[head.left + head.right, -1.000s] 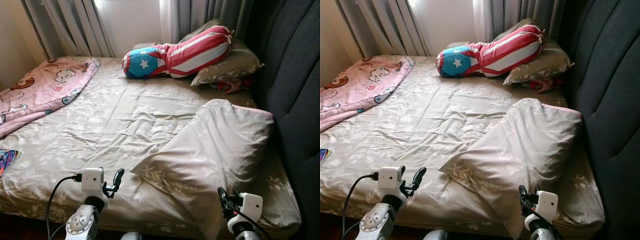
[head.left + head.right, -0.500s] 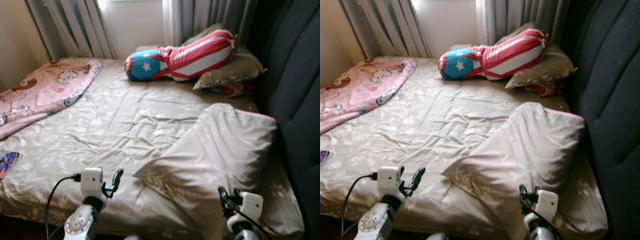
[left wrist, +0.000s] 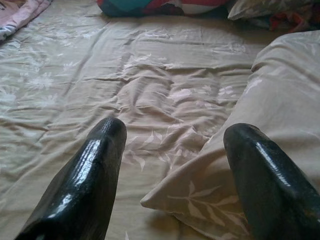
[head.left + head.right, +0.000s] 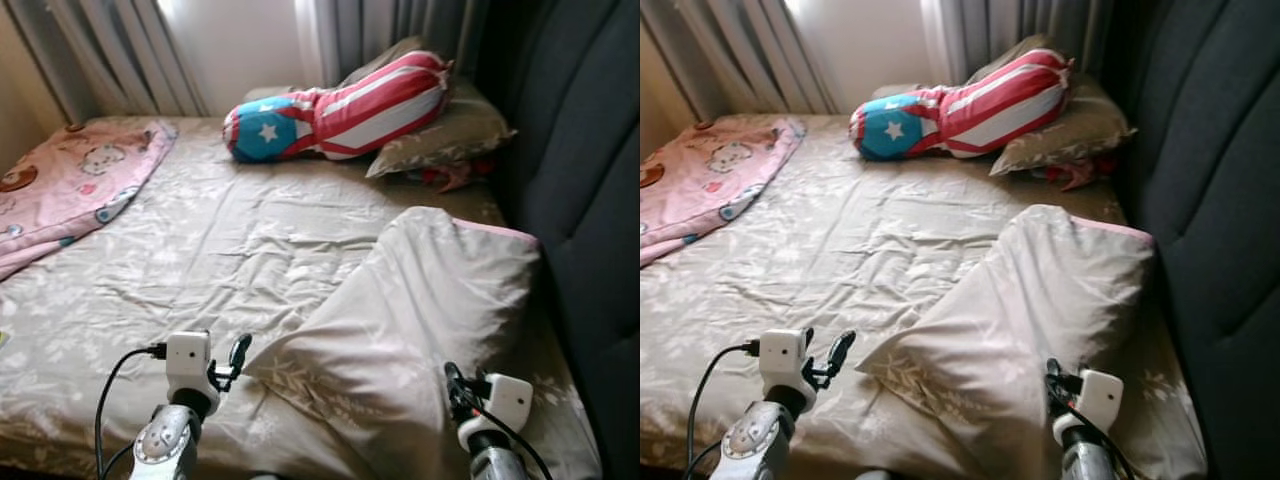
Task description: Clean up the room
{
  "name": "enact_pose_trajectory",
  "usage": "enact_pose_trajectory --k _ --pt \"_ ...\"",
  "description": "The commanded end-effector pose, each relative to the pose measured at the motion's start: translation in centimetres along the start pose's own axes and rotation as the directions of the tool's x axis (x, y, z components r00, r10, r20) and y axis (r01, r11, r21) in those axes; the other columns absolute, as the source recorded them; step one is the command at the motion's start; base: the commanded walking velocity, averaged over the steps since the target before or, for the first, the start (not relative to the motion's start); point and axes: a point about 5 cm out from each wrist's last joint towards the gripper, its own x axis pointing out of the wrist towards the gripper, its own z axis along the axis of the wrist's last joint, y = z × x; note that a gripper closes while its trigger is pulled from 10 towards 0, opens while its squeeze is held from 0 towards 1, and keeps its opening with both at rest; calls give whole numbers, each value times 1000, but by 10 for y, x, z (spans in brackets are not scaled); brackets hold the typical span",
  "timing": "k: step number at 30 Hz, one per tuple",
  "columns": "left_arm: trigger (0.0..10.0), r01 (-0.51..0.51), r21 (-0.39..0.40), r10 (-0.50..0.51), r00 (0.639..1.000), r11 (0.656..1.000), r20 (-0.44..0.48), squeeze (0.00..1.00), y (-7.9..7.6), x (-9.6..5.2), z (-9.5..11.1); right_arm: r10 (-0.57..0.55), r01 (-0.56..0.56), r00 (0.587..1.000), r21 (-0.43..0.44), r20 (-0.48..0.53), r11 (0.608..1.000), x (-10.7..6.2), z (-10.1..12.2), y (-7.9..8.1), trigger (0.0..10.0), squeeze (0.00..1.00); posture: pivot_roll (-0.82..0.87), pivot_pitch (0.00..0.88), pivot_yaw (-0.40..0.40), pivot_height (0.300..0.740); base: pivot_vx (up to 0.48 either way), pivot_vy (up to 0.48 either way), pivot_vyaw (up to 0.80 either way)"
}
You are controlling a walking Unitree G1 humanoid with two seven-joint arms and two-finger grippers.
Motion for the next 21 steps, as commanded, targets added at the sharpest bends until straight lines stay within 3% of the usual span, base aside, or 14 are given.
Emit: enact_pose_trajectory --k 1,13,21 --pt "10000 3 0 -3 1000 1000 -3 0 1 -1 0 -6 4 996 -16 -93 1000 -3 -13 -2 10000 1000 -34 0 63 662 0 0 0" --pt "10000 10 7 -10 1000 1000 -1 0 2 -4 2 -72 79 985 34 -158 996 14 -10 -7 10000 1000 -16 0 65 662 0 0 0" --pt "10000 13 10 -13 1000 1000 1 0 2 -3 2 -110 114 965 3 -240 994 15 -16 -11 10000 1000 -13 0 62 662 0 0 0"
